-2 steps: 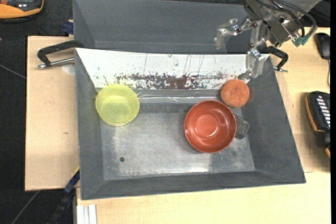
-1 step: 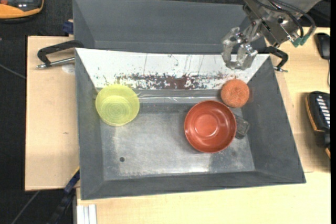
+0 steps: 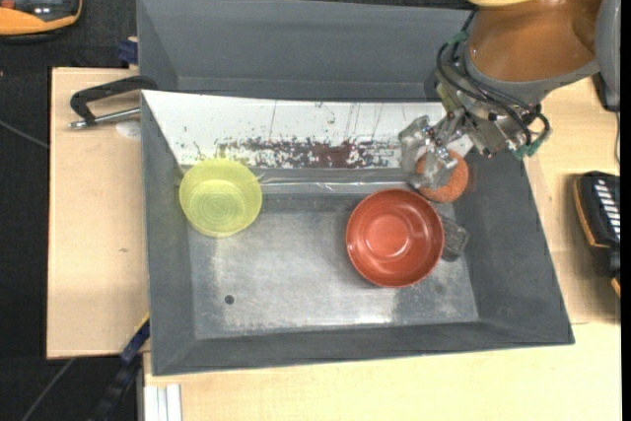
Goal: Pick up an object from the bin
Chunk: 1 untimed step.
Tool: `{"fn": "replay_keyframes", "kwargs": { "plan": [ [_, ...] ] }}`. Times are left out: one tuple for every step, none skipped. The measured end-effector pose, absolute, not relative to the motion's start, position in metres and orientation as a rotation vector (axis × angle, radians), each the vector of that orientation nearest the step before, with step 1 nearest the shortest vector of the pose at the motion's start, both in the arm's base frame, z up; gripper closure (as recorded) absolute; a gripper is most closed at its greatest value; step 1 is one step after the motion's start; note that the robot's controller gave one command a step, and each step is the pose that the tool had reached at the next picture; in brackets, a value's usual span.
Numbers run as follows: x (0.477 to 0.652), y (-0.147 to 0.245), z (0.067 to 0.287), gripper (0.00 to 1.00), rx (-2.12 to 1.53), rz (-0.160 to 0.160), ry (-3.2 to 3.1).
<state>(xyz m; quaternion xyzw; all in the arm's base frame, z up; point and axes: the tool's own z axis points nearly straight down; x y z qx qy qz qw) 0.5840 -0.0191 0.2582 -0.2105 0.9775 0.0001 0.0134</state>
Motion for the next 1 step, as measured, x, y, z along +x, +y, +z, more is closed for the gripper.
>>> {"fn": "replay_keyframes", "kwargs": {
  "plan": [
    [0.5643, -0.0825, 0.152, 1.0, -0.827, 0.0, 3.009]
  ]
}}
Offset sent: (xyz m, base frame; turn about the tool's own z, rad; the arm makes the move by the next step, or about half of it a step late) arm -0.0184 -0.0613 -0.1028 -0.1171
